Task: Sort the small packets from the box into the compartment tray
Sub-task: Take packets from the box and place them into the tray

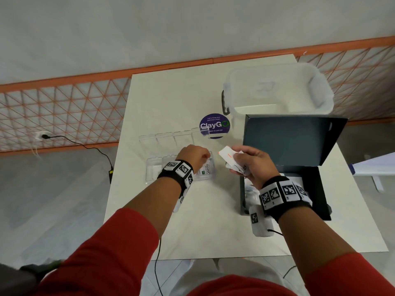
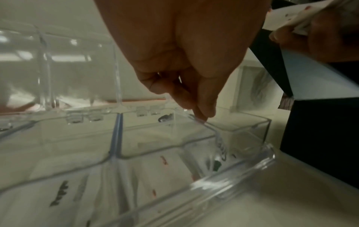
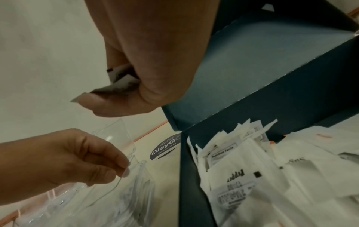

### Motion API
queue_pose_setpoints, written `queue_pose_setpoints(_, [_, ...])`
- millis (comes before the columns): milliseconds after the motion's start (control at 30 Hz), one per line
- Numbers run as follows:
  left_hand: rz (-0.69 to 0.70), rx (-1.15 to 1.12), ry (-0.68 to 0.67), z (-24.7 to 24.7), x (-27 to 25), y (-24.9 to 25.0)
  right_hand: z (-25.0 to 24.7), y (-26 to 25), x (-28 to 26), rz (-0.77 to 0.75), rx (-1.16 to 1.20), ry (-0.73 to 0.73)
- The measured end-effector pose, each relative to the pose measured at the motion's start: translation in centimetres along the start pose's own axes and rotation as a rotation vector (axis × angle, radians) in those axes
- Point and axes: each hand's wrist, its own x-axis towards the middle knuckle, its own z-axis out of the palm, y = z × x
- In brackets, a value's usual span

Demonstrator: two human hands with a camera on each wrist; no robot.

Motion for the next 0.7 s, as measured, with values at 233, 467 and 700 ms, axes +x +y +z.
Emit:
queue_pose_setpoints(233, [-0.031,-0.005,-0.026,-0.1,-0.9,-0.1,1.0,0.7,0.6,0.015,-0.030,-0.012])
queue_pose_setpoints(467, [-0.087,-0.598,0.128,-2.9,-3.6,-0.5,3.7,1.4,1.0,-0.002,-0.068,-0.035])
queue_pose_setpoints(700, [-0.120,-0.682,0.170,-3.8,-5.7,-2.9,7.3,2.4,0.9,-0.010,-0.089,-0.082])
